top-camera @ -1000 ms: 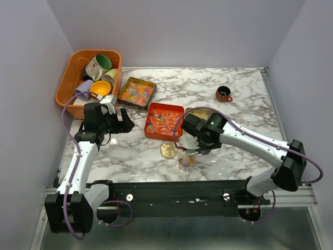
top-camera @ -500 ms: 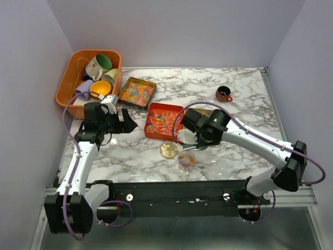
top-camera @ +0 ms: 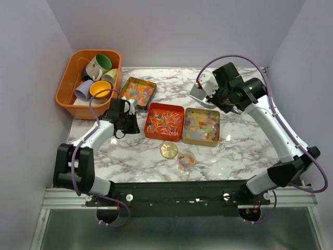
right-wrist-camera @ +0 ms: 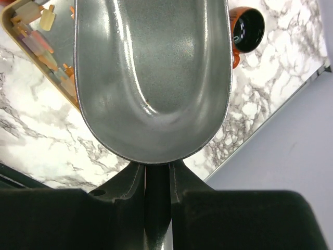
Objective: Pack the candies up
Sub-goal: Move the storage box to the center of the board.
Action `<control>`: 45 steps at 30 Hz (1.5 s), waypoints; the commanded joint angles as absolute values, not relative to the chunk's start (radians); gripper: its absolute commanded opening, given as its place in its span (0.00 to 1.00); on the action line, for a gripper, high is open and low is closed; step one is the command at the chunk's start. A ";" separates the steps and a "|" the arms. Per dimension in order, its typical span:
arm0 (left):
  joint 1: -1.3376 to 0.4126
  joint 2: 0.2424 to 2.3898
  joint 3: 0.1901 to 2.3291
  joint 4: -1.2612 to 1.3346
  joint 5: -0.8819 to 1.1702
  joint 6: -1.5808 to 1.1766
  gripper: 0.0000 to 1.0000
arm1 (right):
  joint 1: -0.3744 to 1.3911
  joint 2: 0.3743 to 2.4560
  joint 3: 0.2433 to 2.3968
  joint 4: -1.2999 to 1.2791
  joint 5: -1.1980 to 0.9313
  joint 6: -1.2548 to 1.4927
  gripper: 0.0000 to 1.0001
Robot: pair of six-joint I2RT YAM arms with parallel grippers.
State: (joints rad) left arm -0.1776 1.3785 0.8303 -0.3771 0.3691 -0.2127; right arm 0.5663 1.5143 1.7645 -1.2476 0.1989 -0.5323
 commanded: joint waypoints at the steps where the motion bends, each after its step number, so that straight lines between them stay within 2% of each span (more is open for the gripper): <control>1: -0.184 1.480 0.916 -0.336 0.262 -0.198 0.05 | 0.509 1.497 1.758 -1.210 0.138 -0.482 0.01; 9: -0.219 1.656 1.037 -0.302 0.308 -0.100 0.03 | 0.427 1.568 1.816 -1.218 0.075 -0.479 0.00; 23: -0.394 1.695 1.084 -0.337 0.314 -0.066 0.02 | 0.408 1.635 1.870 -1.229 0.058 -0.489 0.01; 39: -0.537 1.755 1.169 -0.290 0.325 -0.135 0.02 | 0.396 1.592 1.781 -1.262 0.037 -0.561 0.00; 41: -0.532 1.740 1.173 -0.325 0.311 -0.138 0.07 | 0.396 1.585 1.773 -1.276 0.022 -0.593 0.01; 42: -0.516 1.712 1.173 -0.339 0.302 -0.137 0.14 | 0.396 1.579 1.766 -1.287 0.006 -0.606 0.00; 43: -0.503 1.694 1.173 -0.374 0.301 -0.140 0.37 | 0.396 1.568 1.760 -1.285 0.005 -0.614 0.01; 45: -0.444 1.636 1.172 -0.411 0.320 -0.147 0.48 | 0.394 1.566 1.753 -1.290 -0.032 -0.643 0.01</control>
